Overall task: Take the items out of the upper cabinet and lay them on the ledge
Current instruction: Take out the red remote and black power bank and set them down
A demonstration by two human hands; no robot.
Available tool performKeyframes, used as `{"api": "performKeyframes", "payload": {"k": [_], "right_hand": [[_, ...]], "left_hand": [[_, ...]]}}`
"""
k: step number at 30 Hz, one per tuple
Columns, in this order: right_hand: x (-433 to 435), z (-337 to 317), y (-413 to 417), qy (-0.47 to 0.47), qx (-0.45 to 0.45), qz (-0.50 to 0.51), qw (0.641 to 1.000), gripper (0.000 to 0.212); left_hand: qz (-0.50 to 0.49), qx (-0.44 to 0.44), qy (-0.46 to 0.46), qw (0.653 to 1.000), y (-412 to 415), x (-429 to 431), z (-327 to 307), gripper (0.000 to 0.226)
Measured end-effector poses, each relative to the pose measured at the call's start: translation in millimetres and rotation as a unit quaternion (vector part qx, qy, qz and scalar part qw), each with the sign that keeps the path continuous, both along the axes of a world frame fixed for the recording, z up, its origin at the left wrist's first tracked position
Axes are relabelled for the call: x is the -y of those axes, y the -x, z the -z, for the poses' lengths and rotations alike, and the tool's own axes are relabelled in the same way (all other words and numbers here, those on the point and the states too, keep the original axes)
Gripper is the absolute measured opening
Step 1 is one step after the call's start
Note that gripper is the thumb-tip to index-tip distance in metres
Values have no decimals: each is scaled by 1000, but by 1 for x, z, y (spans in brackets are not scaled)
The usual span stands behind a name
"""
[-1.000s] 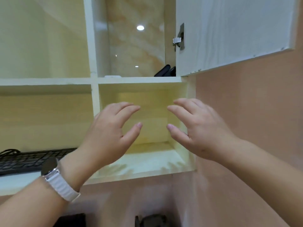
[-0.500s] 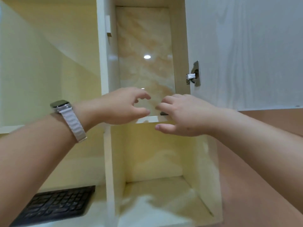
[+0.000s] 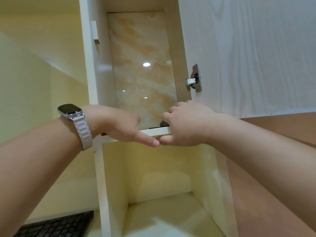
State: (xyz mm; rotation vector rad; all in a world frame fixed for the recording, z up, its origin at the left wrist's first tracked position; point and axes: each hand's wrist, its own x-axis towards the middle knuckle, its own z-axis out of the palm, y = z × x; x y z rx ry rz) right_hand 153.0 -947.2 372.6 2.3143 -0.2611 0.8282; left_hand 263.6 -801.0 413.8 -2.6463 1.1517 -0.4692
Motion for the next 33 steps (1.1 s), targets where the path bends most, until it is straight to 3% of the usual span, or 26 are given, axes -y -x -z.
{"api": "performKeyframes", "payload": {"k": [5, 11, 16, 21, 27, 33], "right_hand": [[1, 1, 1, 11, 3, -19, 1000, 66], [-3, -3, -5, -10, -54, 51, 997, 72], [-4, -7, -6, -51, -59, 19, 997, 50], [-1, -4, -2, -46, -35, -43, 997, 39], [0, 5, 1, -13, 33, -111, 993, 35], [3, 12, 8, 21, 80, -156, 984, 35]], "left_hand": [[17, 53, 18, 998, -3, -7, 6, 123], [38, 93, 37, 994, -3, -8, 7, 119], [70, 99, 64, 991, 0, -8, 5, 120], [179, 93, 154, 967, 2, -17, 7, 93], [104, 178, 69, 976, -4, -11, 18, 110], [115, 216, 65, 967, -4, -12, 20, 99]]}}
